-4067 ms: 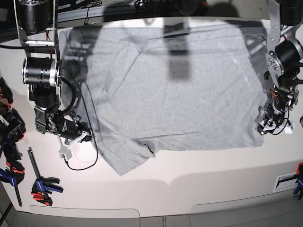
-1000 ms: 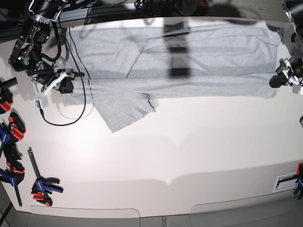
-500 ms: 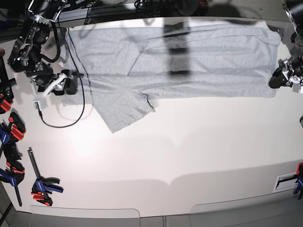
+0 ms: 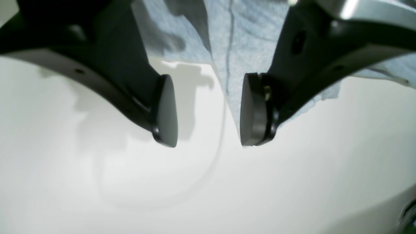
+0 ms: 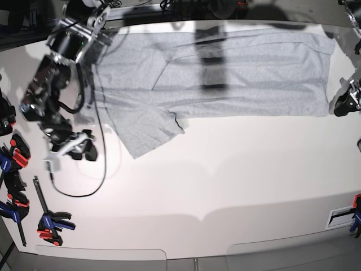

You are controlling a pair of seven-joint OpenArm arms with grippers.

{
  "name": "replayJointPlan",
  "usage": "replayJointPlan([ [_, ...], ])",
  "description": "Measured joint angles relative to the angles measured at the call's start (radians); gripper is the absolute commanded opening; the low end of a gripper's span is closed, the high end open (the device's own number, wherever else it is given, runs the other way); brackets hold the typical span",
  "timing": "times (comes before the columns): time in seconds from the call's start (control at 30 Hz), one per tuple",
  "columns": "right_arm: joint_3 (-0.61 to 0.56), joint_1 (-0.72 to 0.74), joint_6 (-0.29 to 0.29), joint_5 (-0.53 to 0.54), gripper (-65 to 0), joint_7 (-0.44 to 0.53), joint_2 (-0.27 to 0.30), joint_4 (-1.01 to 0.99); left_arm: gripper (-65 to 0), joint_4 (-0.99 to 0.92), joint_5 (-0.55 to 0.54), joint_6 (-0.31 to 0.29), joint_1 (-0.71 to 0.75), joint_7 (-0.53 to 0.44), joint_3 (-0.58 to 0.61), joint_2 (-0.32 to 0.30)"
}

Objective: Fold the T-shirt properly
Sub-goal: 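Release the hem and move the right gripper to the folded sleeve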

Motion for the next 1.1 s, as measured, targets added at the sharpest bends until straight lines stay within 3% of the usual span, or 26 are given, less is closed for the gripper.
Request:
replayJointPlan([
  [0.13, -0.043, 0.092, -0.013, -0.092, -35.1, 0.083, -0.007, -0.244, -42.6, 0.0, 0.0, 0.0, 0.0, 0.0, 0.0, 0.0],
  [0.27, -0.064, 0.133, -0.016, -0.116, -35.1, 0.129, -0.012, -0.39, -42.6, 0.0, 0.0, 0.001, 0.0, 0.0, 0.0, 0.0],
  [0.43, -0.092, 0.148, -0.02, -0.211, -36.4, 0.148, -0.058, -0.416, -42.6, 0.0, 0.0, 0.0, 0.0, 0.0, 0.0, 0.0],
  [0.63, -0.19, 0.146, -0.047, -0.209, -42.1, 0.156, -0.085, -0.415, -42.6, 0.0, 0.0, 0.0, 0.0, 0.0, 0.0, 0.0],
  [0.73, -0.244, 0.149, -0.053, -0.209, -64.0, 0.124, -0.085, -0.415, -42.6, 0.0, 0.0, 0.0, 0.0, 0.0, 0.0, 0.0],
  [0.93, -0.273, 0.145, -0.053, -0.19, -65.0, 0.111, -0.09, -0.41, -42.6, 0.0, 0.0, 0.0, 0.0, 0.0, 0.0, 0.0],
  [1.1, -0.273, 0.126, -0.034, -0.156, -65.0, -0.06, -0.097, -0.304, -42.6, 0.0, 0.0, 0.0, 0.0, -0.002, 0.0, 0.0],
])
